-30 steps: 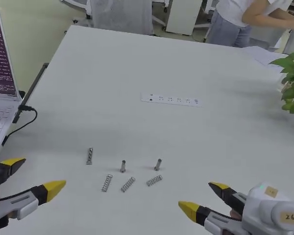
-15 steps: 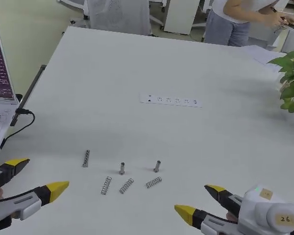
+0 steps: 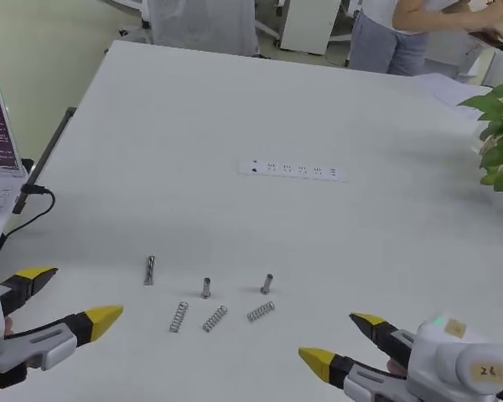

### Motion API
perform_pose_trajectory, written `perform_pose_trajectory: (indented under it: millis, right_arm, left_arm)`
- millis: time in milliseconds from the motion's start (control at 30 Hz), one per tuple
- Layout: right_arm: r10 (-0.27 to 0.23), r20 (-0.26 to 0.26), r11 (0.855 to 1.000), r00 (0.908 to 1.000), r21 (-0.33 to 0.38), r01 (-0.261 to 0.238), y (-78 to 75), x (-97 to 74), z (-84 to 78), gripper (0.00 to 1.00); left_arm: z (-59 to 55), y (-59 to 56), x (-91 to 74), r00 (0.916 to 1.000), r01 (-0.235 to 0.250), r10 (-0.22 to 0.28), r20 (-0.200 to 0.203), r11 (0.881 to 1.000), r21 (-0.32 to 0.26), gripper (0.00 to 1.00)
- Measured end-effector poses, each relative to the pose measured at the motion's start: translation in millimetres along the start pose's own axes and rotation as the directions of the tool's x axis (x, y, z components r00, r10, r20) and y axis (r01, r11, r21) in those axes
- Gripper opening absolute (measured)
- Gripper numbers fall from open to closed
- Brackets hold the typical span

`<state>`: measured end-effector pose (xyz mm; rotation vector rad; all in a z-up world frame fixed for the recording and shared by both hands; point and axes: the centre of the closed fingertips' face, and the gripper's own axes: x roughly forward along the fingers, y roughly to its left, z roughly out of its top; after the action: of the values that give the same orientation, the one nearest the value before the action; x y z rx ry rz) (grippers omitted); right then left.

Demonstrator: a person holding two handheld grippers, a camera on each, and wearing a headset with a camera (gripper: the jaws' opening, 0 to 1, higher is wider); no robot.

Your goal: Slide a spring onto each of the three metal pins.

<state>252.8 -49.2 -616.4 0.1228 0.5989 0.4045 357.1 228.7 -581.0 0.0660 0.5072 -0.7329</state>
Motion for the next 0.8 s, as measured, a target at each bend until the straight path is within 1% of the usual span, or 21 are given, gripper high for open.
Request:
perform_pose_trajectory:
  millis: [200,400,633,800]
  right_arm:
    - [0.001,0.004,1.0,1.0,0.01,-0.001,0.3,-1.9,-2.7,0.63]
    - [0.007,-0.01,1.0,0.9999,0.002,-0.007,-0.4,-0.9,-6.9,0.63]
    - [0.008,-0.012,1.0,0.9999,-0.002,-0.008,-1.7,0.8,-4.1,0.63]
    - [0.012,-0.018,1.0,0.9998,-0.011,-0.012,-1.9,3.7,-2.4,0.63]
  left_arm:
    - [-1.0,-1.3,2.9,0.9999,0.003,-0.003,-0.01,1.0,0.005,0.61]
    - [-0.6,-3.9,5.9,0.9999,0.007,-0.007,-0.012,1.0,0.005,0.61]
    - [-1.0,-5.2,9.4,0.9998,0.013,-0.013,-0.014,1.0,0.005,0.61]
    - [1.0,-4.4,12.2,0.9998,0.017,-0.017,-0.012,1.0,0.008,0.62]
